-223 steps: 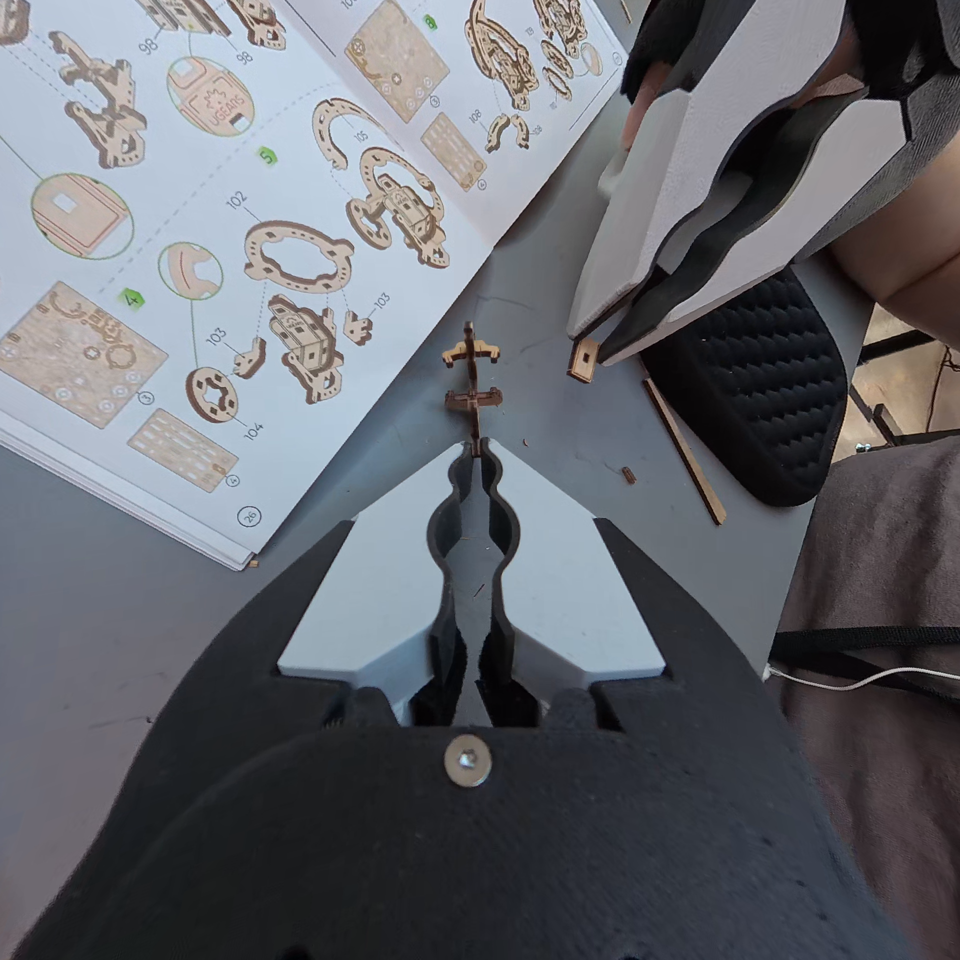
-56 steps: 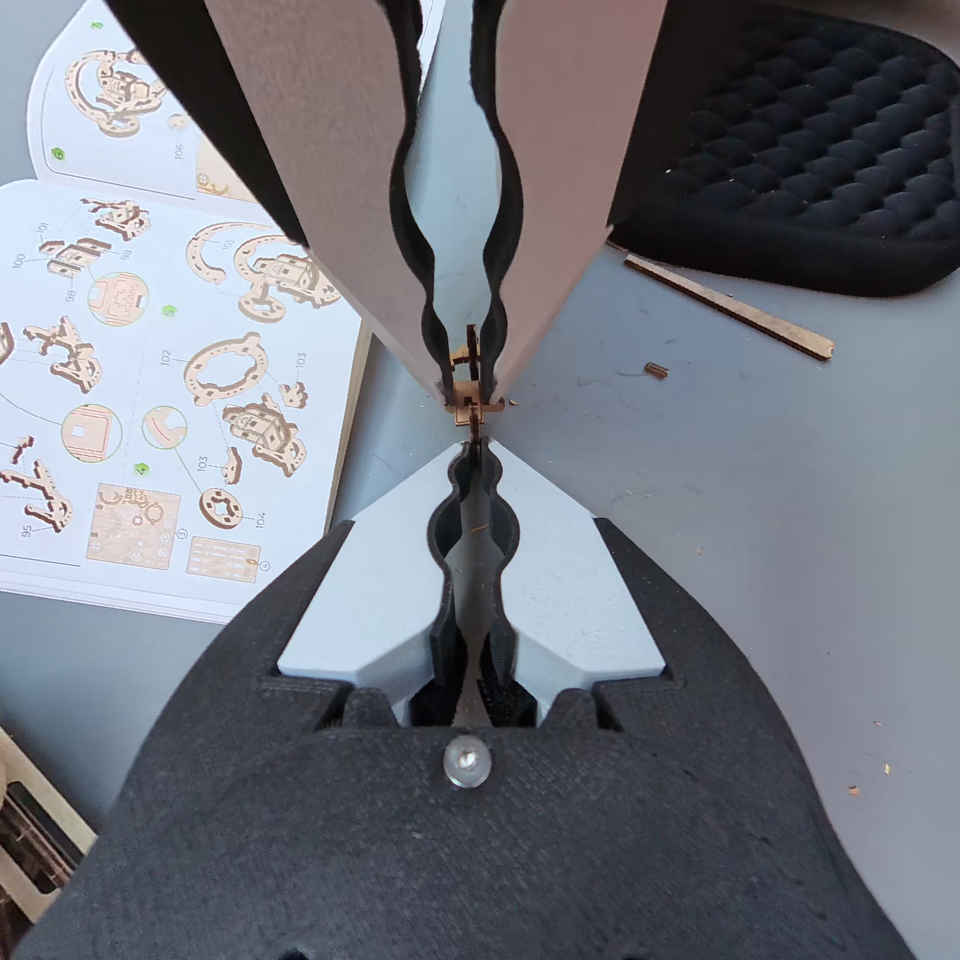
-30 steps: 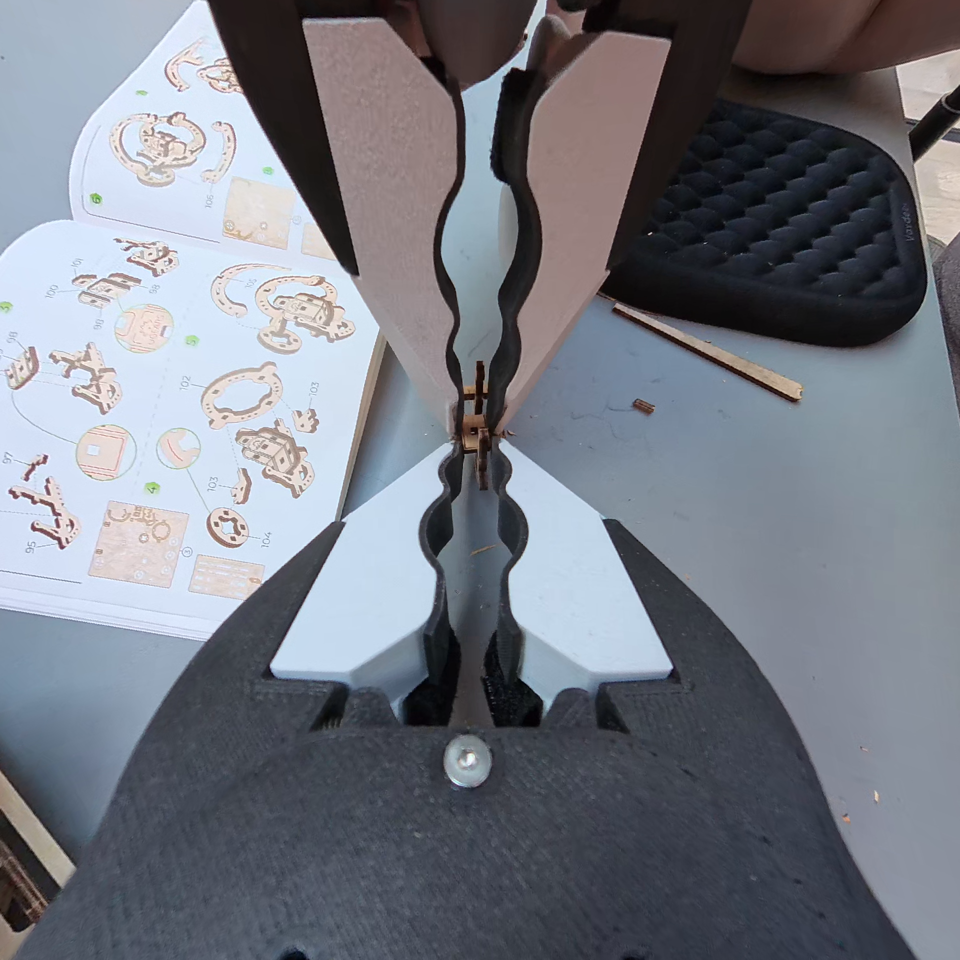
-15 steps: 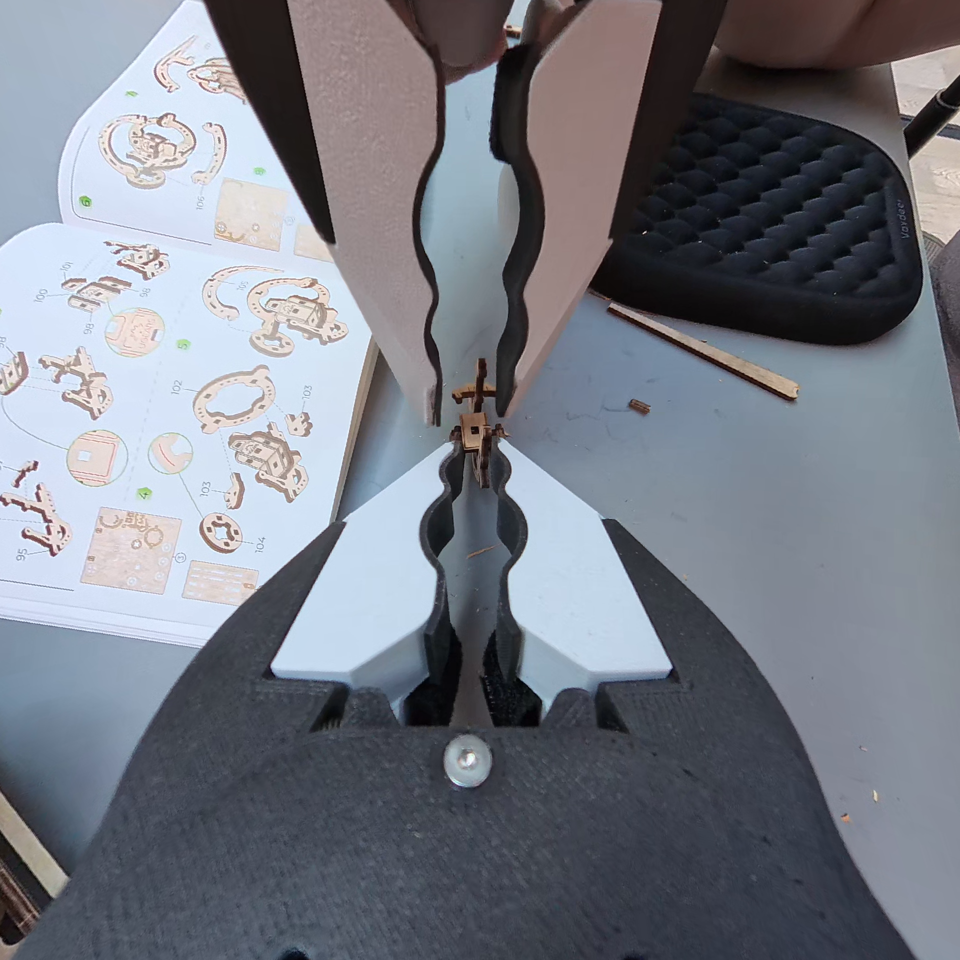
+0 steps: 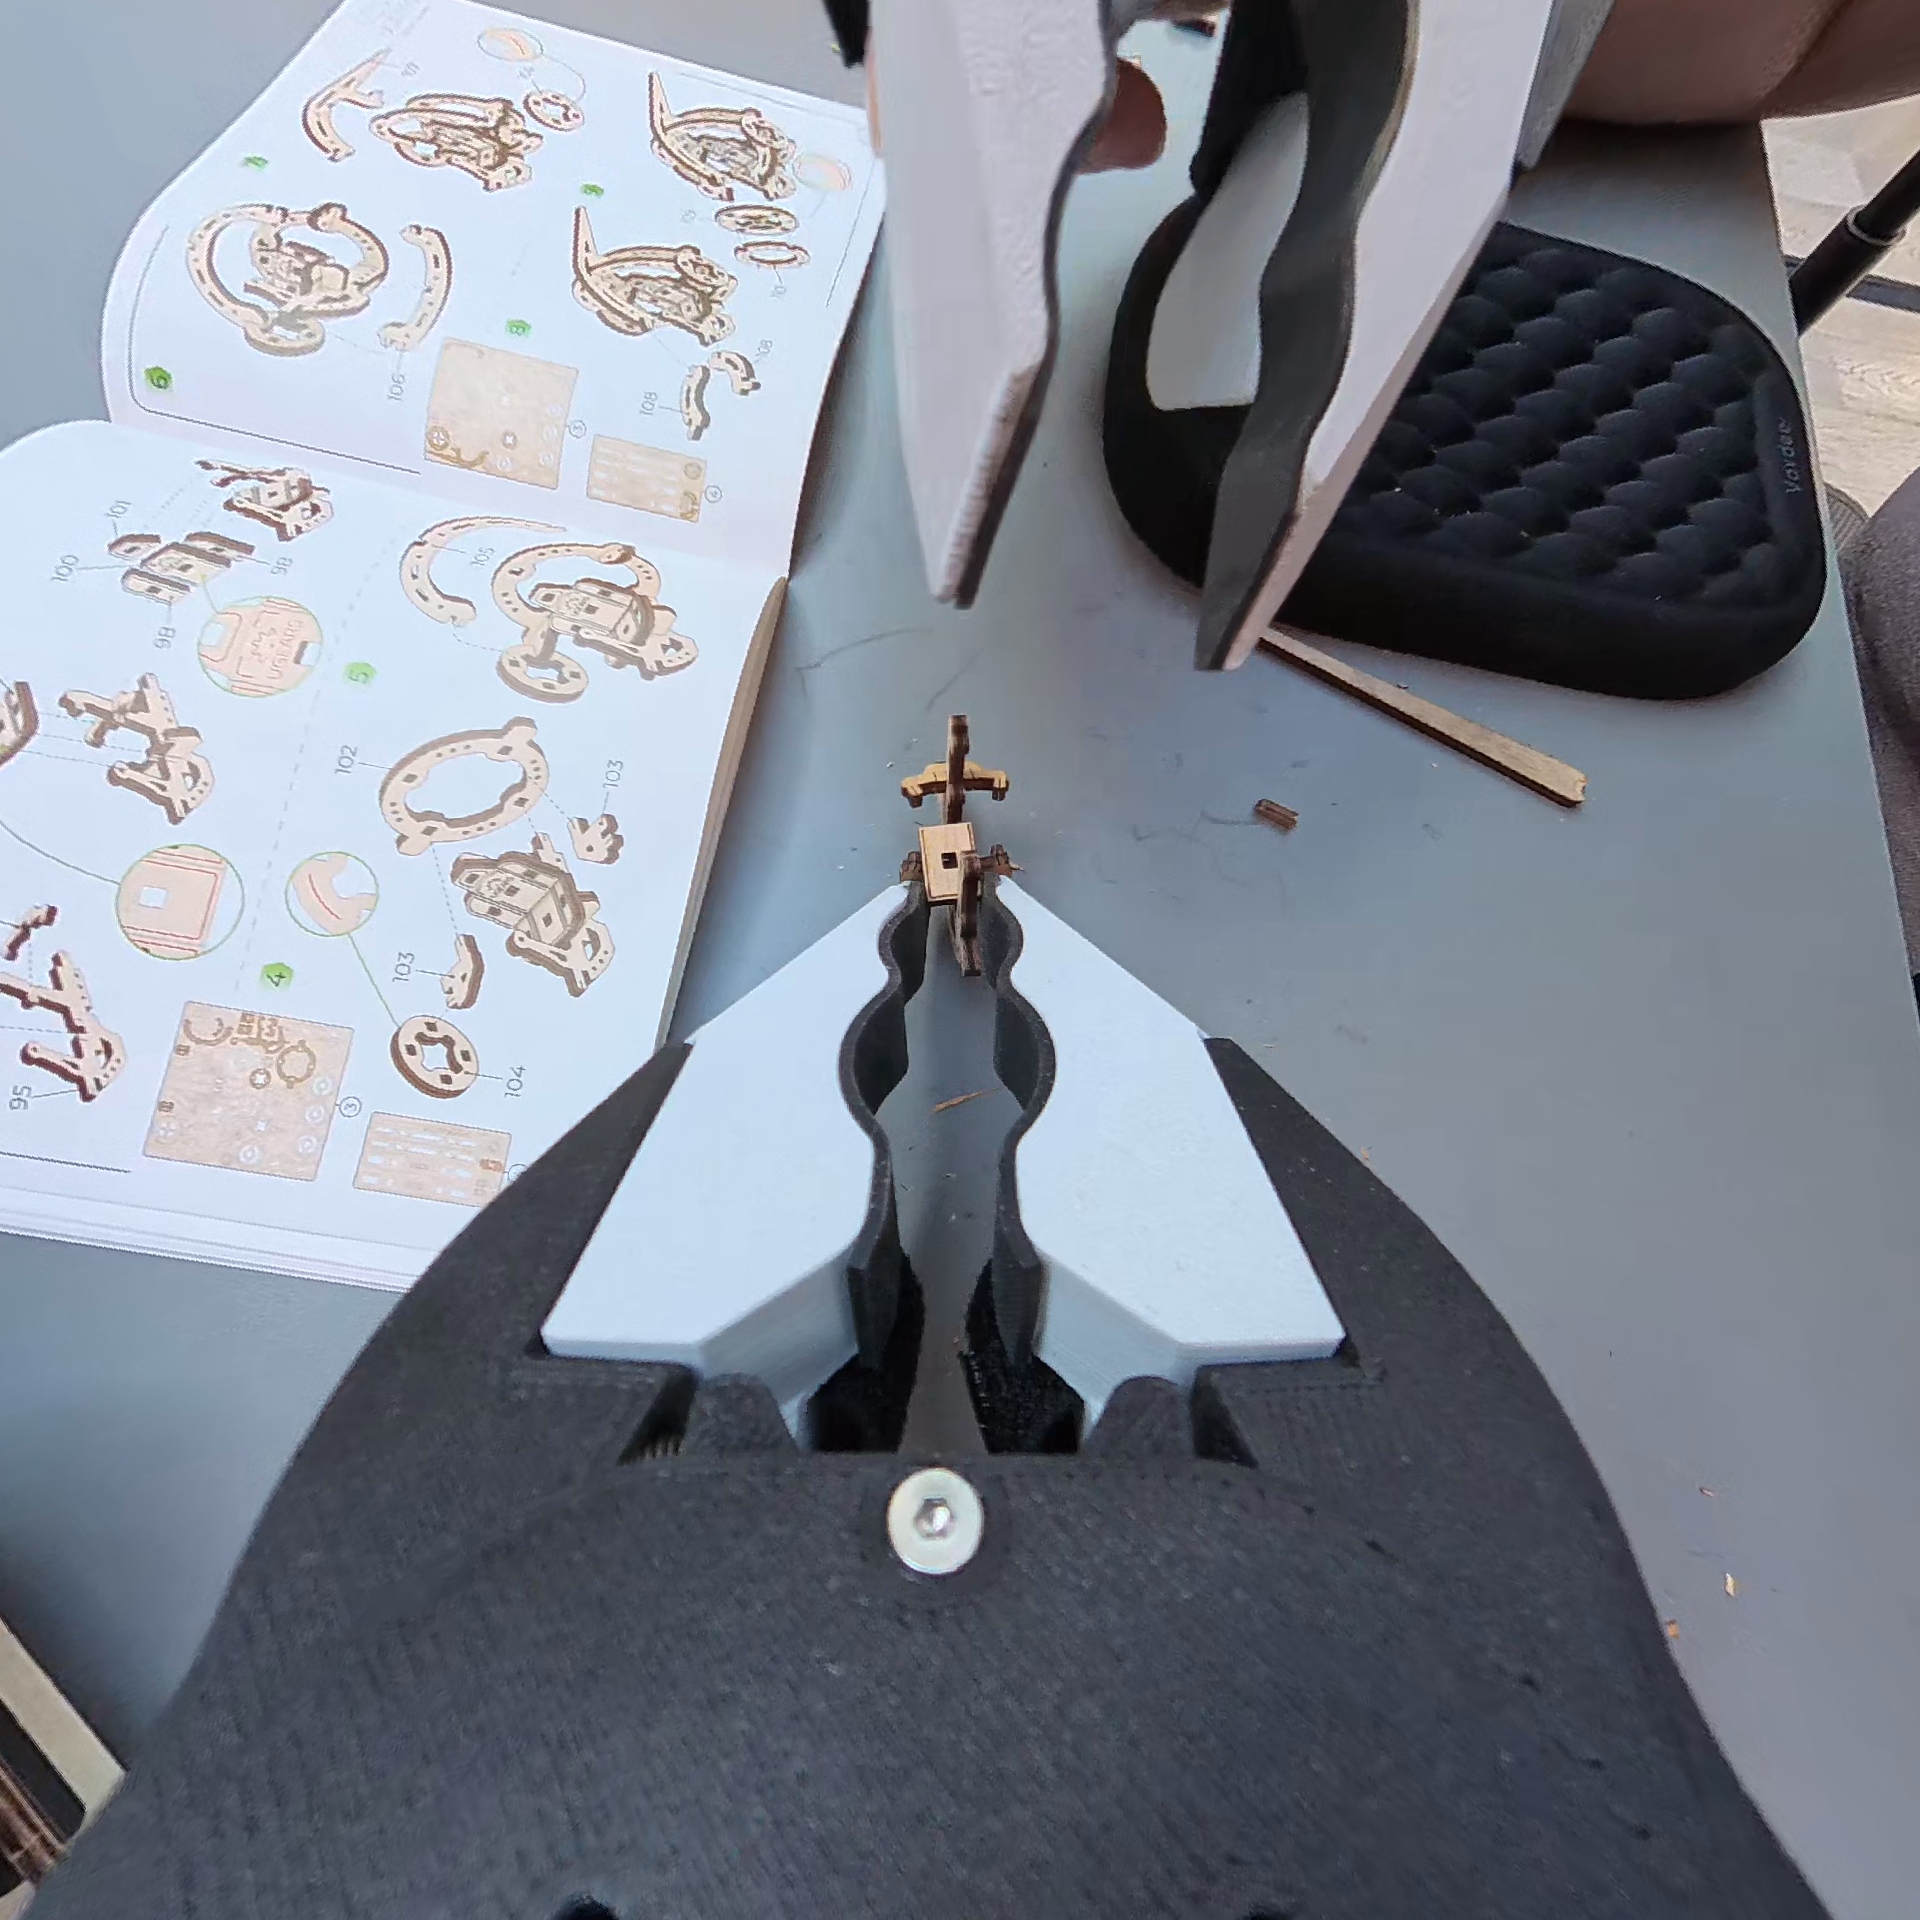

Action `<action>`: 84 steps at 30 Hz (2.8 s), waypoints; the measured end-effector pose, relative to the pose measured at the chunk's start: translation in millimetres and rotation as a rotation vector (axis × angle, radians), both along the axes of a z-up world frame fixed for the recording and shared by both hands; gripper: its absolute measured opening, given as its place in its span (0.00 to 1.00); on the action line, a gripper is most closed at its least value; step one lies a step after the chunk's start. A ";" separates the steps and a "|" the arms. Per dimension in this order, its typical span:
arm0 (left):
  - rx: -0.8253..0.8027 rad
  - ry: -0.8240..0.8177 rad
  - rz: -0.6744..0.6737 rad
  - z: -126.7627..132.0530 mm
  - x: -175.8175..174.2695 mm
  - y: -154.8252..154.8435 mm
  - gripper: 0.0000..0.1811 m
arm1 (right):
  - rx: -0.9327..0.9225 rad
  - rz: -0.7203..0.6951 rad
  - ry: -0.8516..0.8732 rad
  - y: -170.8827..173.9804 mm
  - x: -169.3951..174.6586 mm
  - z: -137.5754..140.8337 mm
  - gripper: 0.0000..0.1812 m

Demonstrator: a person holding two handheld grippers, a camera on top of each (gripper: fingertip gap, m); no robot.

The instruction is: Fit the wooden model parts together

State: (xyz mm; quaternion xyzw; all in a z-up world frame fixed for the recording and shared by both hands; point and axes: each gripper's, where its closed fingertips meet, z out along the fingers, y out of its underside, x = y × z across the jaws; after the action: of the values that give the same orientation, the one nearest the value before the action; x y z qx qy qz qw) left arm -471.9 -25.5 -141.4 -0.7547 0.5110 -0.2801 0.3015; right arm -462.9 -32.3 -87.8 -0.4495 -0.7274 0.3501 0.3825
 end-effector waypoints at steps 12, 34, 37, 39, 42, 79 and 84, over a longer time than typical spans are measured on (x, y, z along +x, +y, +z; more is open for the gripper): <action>-0.013 0.004 0.014 -0.7 -0.3 0.9 0.04 | 0.461 -0.121 -0.091 -4.6 -9.5 -44.9 0.20; 0.005 -0.009 -0.012 -1.6 4.2 -1.2 0.04 | 0.606 -0.164 -0.200 0.0 -11.9 -52.4 0.13; -0.001 0.012 -0.011 -4.3 1.8 -1.5 0.02 | 0.617 -0.173 -0.227 2.7 -9.9 -53.3 0.12; 0.004 0.016 -0.014 -5.0 2.0 -1.7 0.00 | 0.626 -0.173 -0.243 4.0 -8.7 -53.7 0.12; 0.005 0.018 -0.017 -5.5 2.8 -2.2 0.00 | 0.619 -0.170 -0.246 3.7 -8.5 -53.6 0.12; 0.041 0.033 -0.031 -5.6 3.6 -2.7 0.00 | 0.434 -0.147 -0.190 0.8 -9.8 -53.0 0.14; 0.044 0.034 -0.032 -5.6 3.6 -2.7 0.00 | 0.425 -0.164 -0.180 2.7 -9.9 -49.5 0.14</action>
State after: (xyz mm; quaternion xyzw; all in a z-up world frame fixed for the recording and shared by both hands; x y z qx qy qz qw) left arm -468.3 -28.1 -147.0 -0.7443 0.5341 -0.2607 0.3047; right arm -472.9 -29.7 -137.3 -0.4456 -0.7770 0.1155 0.4294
